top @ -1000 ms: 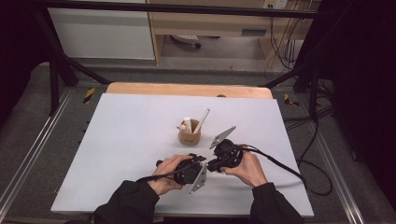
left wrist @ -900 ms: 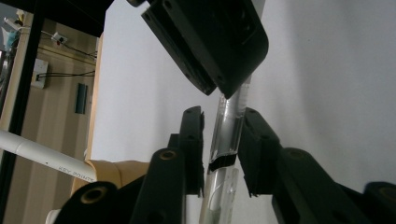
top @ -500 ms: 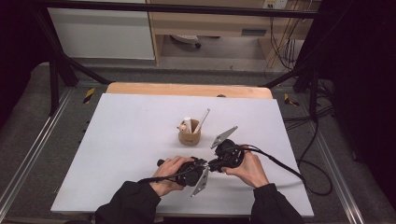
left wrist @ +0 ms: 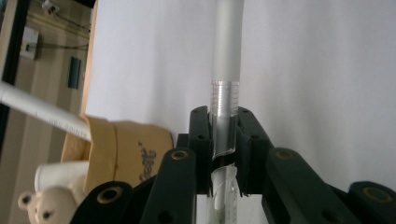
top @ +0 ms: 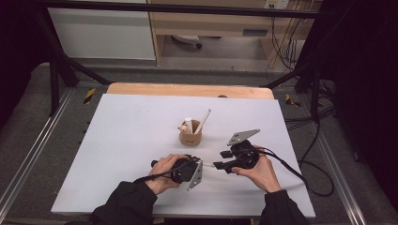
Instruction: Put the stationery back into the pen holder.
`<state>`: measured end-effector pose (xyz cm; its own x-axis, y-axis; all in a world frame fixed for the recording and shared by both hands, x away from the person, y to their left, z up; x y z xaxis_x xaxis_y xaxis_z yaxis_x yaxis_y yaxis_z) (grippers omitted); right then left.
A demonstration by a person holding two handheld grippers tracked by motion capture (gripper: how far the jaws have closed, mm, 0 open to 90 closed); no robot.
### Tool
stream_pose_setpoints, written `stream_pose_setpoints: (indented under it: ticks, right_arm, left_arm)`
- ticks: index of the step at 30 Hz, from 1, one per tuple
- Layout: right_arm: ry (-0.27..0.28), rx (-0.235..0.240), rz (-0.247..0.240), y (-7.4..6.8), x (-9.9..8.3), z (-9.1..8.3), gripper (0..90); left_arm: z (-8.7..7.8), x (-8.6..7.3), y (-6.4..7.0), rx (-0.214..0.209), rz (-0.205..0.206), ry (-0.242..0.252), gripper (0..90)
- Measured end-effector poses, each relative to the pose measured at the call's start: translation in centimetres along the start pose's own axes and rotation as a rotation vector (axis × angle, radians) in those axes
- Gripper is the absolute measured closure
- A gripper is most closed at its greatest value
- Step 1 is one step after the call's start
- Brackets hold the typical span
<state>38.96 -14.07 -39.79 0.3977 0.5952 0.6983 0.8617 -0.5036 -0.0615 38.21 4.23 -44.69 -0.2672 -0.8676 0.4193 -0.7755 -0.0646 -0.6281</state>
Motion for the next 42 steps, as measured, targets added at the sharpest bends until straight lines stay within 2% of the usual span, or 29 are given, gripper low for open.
stream_pose_setpoints:
  ticks: [3, 5, 6, 8, 11, 13, 17, 19, 23, 25, 28, 33, 36, 38, 42]
  right_arm:
    - [0.045, -0.038, 0.023, 0.7, -0.7, -0.5, 32.5]
    - [0.067, -0.059, 0.045, 1.1, -1.3, -0.6, 21.8]
    - [0.065, -0.067, 0.049, 1.3, -1.7, -0.6, 18.9]
    - [0.055, -0.078, 0.061, 1.7, -2.4, -0.4, 12.3]
    - [0.044, -0.080, 0.090, 2.2, -3.5, -0.2, 8.8]
    - [0.044, -0.087, 0.097, 2.5, -4.2, -0.1, 8.2]
    - [0.063, -0.100, 0.124, 3.1, -5.3, 0.0, 4.6]
    - [0.066, -0.104, 0.123, 3.2, -5.8, 0.1, 3.5]
    - [0.054, -0.153, 0.113, 3.4, -6.8, 0.2, 2.0]
    - [0.050, -0.162, 0.117, 3.6, -7.4, 0.3, 2.4]
    - [0.070, -0.156, 0.152, 3.8, -8.2, 0.2, 1.6]
    - [0.083, -0.161, 0.178, 4.0, -9.2, 0.0, 0.9]
    - [0.084, -0.174, 0.156, 4.0, -9.6, 0.0, 0.8]
    - [0.083, -0.167, 0.158, 4.0, -9.7, -0.1, 0.8]
    - [0.094, -0.169, 0.173, 4.1, -10.0, -0.2, 0.8]
  left_arm:
    - [-0.3, -0.7, -0.4, -0.002, -0.051, -0.008, 78.1]
    - [-0.6, -1.2, -0.7, -0.003, -0.099, -0.009, 78.1]
    - [-0.7, -1.3, -0.9, 0.001, -0.109, -0.004, 78.0]
    - [-1.0, -1.8, -1.3, 0.001, -0.170, -0.009, 78.1]
    - [-1.4, -2.2, -1.9, -0.002, -0.256, 0.003, 78.0]
    - [-1.5, -2.3, -2.3, -0.011, -0.322, 0.026, 78.0]
    - [-1.8, -2.3, -3.0, -0.016, -0.411, 0.053, 78.0]
    - [-2.0, -2.3, -3.3, -0.021, -0.456, 0.064, 78.1]
    - [-2.2, -2.2, -4.0, -0.033, -0.565, 0.098, 78.0]
    - [-2.4, -2.2, -4.4, -0.035, -0.613, 0.106, 78.0]
    - [-2.7, -2.3, -5.0, -0.033, -0.661, 0.128, 78.1]
    - [-3.1, -2.4, -6.1, -0.020, -0.741, 0.150, 78.1]
    - [-3.2, -2.4, -6.7, -0.016, -0.797, 0.160, 78.1]
    - [-3.2, -2.4, -7.2, -0.012, -0.830, 0.170, 78.1]
    - [-3.4, -2.2, -8.0, -0.003, -0.869, 0.186, 78.1]
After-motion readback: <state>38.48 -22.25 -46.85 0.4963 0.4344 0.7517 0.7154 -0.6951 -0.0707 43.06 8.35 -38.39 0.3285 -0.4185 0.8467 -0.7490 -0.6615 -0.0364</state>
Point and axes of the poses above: each handheld gripper's, and its own axes: z roughly forward along the jaws, x roughly out of its top, y roughly to its right, the point moved 4 cm from there along z, roughly forward along the jaws, and after that the axes turned 6 degrees about -z, right-handed, at the moved point
